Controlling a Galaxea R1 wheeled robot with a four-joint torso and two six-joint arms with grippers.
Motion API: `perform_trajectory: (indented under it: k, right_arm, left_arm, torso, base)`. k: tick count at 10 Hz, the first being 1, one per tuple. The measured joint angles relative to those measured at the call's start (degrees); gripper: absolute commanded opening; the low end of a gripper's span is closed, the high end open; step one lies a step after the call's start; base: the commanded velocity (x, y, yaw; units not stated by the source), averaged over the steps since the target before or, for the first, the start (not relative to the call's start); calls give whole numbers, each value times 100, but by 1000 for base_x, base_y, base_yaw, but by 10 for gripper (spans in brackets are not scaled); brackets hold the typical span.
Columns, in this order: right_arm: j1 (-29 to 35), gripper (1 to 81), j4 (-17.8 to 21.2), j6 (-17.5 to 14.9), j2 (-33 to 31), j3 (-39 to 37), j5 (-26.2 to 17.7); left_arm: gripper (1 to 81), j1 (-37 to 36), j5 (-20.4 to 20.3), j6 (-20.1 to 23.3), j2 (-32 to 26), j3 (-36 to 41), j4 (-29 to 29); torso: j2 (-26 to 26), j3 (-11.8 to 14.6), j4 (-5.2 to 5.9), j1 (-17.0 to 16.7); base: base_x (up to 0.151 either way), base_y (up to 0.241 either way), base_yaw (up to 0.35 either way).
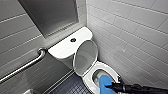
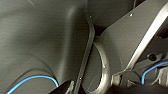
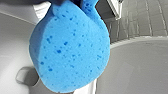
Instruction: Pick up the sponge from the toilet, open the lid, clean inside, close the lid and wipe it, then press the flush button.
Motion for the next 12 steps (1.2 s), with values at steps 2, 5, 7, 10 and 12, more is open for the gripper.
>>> perform_trajectory:
  k: [2,5,7,10,12]
  right_arm:
    - [177,10,0,308,783,-686,-115]
    - [282,10,0,618,1607,-1735,-208]
    - [367,10,-20,702,2161,-2462,-269]
    - [411,10,-319,800,2977,-3256,-411]
    - [402,10,-629,811,3121,-3488,-581]
  left_arm:
    - [811,0,0,0,0,0,-1]
    - [811,0,0,0,-2,-2,0]
    - [811,0,0,0,0,-2,0]
    - [811,1,0,0,15,-35,-1]
    - [811,0,0,0,17,-35,-1]
  torso:
    - [0,0,0,0]
    - [0,0,0,0]
    - [0,0,0,0]
    - [0,0,0,0]
    - [0,0,0,0]
  base:
    - [0,0,0]
    - [0,0,0]
    - [0,0,0]
    - [0,0,0]
    - [0,0,0]
